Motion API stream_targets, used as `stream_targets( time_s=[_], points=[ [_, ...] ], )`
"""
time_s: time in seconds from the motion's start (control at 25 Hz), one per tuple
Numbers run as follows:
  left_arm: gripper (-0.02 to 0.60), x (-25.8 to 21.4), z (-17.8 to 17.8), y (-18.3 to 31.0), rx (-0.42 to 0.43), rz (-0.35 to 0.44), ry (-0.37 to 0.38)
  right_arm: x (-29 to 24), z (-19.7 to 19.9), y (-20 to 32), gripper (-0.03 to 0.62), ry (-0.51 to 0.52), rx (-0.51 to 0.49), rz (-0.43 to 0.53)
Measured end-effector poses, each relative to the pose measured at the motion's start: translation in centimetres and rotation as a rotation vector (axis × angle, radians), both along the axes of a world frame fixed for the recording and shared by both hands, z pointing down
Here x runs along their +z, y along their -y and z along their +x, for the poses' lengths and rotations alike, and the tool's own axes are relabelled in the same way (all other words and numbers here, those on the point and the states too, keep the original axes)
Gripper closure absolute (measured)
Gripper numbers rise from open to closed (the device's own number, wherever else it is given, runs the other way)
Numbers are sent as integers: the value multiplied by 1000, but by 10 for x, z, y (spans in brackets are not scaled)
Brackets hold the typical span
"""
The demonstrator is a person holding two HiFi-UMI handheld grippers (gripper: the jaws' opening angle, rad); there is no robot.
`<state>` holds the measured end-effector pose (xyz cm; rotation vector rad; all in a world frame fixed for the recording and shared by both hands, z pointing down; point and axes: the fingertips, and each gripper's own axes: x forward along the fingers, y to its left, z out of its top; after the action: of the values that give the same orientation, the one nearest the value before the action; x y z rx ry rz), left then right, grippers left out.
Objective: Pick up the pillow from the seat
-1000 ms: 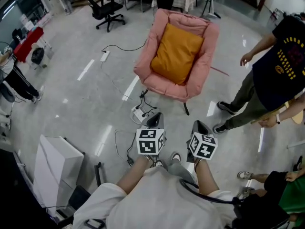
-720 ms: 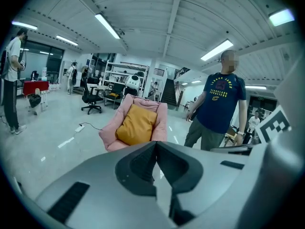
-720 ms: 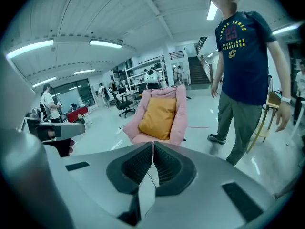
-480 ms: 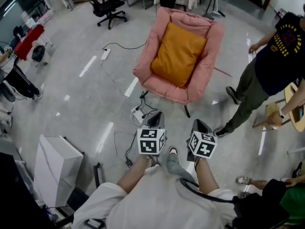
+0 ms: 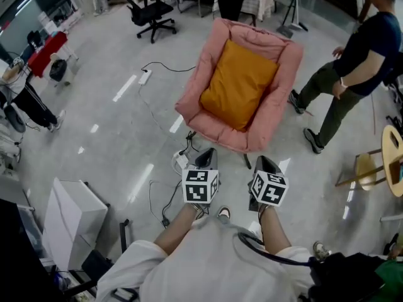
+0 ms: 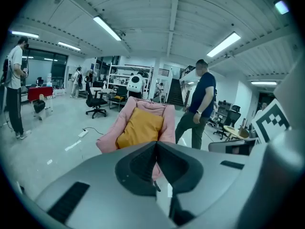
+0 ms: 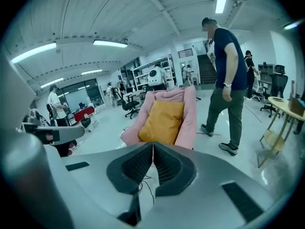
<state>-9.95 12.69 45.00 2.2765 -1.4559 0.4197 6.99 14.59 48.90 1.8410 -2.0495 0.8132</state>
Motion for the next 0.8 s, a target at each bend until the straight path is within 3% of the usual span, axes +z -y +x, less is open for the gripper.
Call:
stream_targets(
  time_s=[0.8],
  points=[
    [572,13,30,56,-38,-30,22,22,29,58,563,6,-40,-59]
  ],
)
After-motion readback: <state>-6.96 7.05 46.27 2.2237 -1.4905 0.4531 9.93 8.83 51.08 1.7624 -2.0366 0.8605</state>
